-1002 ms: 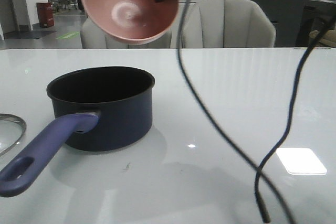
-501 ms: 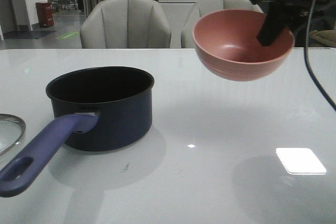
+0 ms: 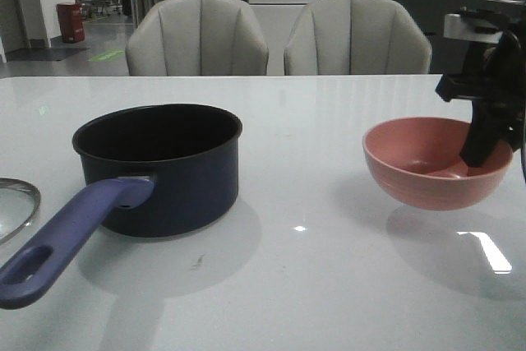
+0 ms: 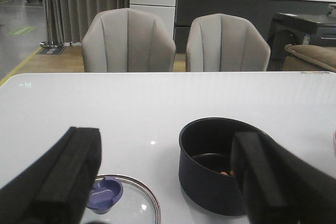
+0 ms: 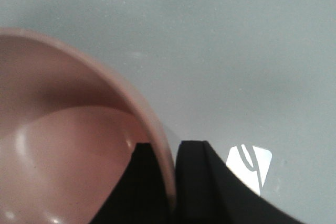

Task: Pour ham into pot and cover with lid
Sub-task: 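Carry the empty pink bowl back and lower it to the table, then release the pink bowl and raise the right gripper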

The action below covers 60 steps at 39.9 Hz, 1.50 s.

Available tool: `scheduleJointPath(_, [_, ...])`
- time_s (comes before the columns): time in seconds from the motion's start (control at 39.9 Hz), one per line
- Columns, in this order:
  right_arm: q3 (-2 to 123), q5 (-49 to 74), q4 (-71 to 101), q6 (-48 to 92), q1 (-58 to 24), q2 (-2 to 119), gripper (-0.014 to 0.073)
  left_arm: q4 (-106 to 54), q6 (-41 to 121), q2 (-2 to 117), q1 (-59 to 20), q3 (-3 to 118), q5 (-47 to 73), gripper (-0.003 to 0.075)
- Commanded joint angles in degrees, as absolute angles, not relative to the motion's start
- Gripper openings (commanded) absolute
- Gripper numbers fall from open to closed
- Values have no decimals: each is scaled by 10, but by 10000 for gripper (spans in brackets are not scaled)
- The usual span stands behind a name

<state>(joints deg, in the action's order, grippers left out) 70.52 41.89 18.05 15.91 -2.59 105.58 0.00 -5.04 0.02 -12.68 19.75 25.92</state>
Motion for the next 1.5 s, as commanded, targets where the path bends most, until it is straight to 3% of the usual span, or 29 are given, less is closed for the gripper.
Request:
scheduleJointPath(0.0, [725,399,197,160,-21,1044,140,0,-52,14,-131,212,218,552])
scheduleJointPath(0.08, [725,396,197,160,-21,1050,162,0,-52,14,-131,212,218,552])
scheduleJointPath(0.28, [725,392,196,160,-21,1053,343,0,-52,14,-131,212,218,552])
scheduleJointPath(0.35, [725,393,193,161,-21,1052,370,0,-52,14,-131,212,218,552])
scheduleJointPath(0.6, [725,410,191,172,-21,988,370,0,-52,14,-131,212,218,552])
scheduleJointPath(1.0, [706,387,191,190,-49,735,370,0,-52,14,-131,212,218,552])
scheduleJointPath(1.18, [623,306,191,191,-88,633,370,0,-52,14,-131,212,218,552])
scheduleJointPath(1.48, [378,52,193,191,-163,411,368,0,-52,14,-131,212,218,552])
